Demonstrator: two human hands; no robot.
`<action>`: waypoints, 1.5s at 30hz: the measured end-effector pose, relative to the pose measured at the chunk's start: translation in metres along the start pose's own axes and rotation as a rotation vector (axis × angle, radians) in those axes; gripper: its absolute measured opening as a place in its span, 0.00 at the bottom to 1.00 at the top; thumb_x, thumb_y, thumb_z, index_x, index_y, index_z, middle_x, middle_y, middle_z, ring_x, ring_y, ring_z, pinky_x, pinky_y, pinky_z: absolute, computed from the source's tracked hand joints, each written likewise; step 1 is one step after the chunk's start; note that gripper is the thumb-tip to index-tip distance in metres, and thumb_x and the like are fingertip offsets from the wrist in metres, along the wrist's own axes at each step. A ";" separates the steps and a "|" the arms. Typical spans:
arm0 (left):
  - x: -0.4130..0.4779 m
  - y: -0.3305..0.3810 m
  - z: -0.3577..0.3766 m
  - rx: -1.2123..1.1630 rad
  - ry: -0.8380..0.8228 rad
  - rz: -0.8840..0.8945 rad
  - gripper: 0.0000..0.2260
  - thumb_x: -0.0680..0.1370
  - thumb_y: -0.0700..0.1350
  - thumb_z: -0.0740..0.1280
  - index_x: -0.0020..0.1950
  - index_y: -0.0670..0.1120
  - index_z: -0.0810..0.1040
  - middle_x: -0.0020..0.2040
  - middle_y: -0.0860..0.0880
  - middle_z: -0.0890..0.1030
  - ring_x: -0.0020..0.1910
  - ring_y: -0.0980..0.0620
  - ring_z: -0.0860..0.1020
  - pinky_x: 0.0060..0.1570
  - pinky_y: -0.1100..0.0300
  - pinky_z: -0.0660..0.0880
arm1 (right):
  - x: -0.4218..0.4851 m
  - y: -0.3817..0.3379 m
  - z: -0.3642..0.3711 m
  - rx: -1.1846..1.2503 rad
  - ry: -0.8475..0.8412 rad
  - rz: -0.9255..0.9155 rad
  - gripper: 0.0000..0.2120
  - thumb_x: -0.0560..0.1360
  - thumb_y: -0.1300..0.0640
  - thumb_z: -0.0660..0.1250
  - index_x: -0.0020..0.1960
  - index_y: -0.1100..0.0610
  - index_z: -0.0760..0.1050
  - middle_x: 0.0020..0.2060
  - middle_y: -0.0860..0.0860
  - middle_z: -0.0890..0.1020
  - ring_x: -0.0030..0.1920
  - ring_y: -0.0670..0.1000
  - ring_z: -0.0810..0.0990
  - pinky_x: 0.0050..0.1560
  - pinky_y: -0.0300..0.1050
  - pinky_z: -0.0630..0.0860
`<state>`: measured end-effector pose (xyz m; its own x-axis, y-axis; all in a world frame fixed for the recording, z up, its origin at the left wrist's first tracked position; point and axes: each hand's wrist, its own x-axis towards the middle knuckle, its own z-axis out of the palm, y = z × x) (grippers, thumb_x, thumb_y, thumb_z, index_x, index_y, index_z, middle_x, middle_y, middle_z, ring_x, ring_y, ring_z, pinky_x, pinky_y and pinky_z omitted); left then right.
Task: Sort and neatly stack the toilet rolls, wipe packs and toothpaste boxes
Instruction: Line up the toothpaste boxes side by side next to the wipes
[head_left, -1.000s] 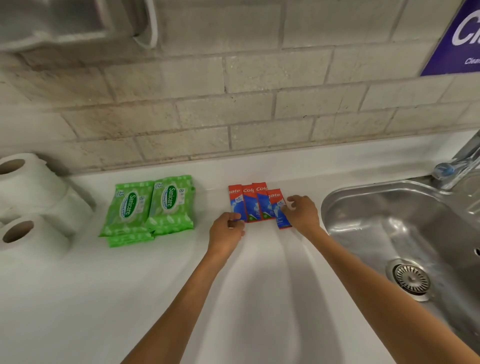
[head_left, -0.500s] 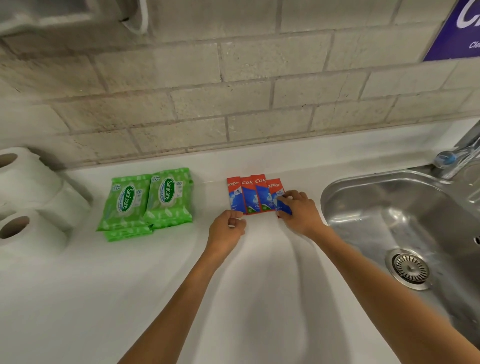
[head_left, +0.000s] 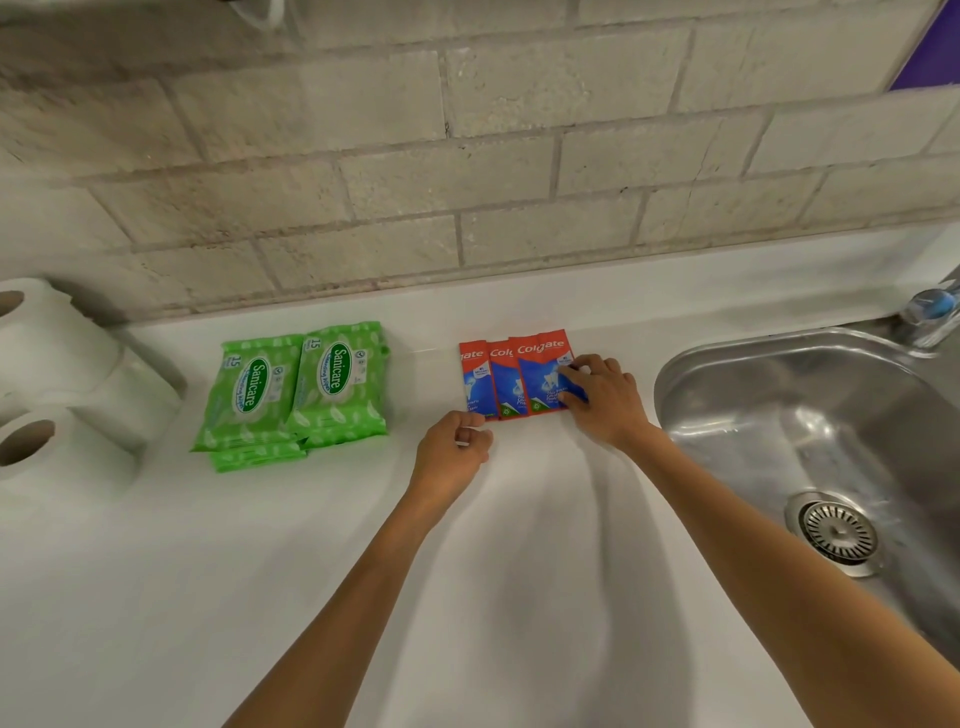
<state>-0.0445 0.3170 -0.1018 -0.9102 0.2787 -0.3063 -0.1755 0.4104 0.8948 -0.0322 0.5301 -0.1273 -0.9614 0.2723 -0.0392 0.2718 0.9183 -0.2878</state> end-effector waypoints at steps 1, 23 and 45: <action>0.000 0.000 0.000 0.004 -0.001 0.002 0.10 0.78 0.40 0.63 0.59 0.42 0.74 0.46 0.48 0.76 0.43 0.49 0.78 0.53 0.54 0.76 | 0.001 0.000 0.000 0.001 0.004 0.001 0.23 0.79 0.50 0.59 0.72 0.53 0.64 0.70 0.52 0.66 0.68 0.53 0.64 0.66 0.47 0.64; 0.019 -0.009 0.008 0.782 0.070 0.453 0.24 0.81 0.47 0.57 0.76 0.45 0.56 0.77 0.44 0.57 0.75 0.48 0.57 0.71 0.57 0.62 | -0.031 -0.024 0.016 0.204 0.068 -0.032 0.27 0.79 0.47 0.57 0.75 0.53 0.56 0.76 0.53 0.58 0.76 0.53 0.56 0.73 0.49 0.61; 0.072 -0.019 0.018 1.065 -0.058 0.452 0.26 0.82 0.55 0.48 0.78 0.50 0.46 0.79 0.48 0.47 0.78 0.49 0.45 0.76 0.53 0.45 | -0.006 -0.033 0.037 0.018 -0.037 -0.082 0.31 0.76 0.44 0.39 0.77 0.51 0.47 0.78 0.50 0.49 0.78 0.53 0.43 0.75 0.49 0.38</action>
<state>-0.0997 0.3448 -0.1471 -0.7857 0.6149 -0.0671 0.5916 0.7787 0.2086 -0.0370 0.4879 -0.1527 -0.9813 0.1857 -0.0502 0.1921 0.9317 -0.3084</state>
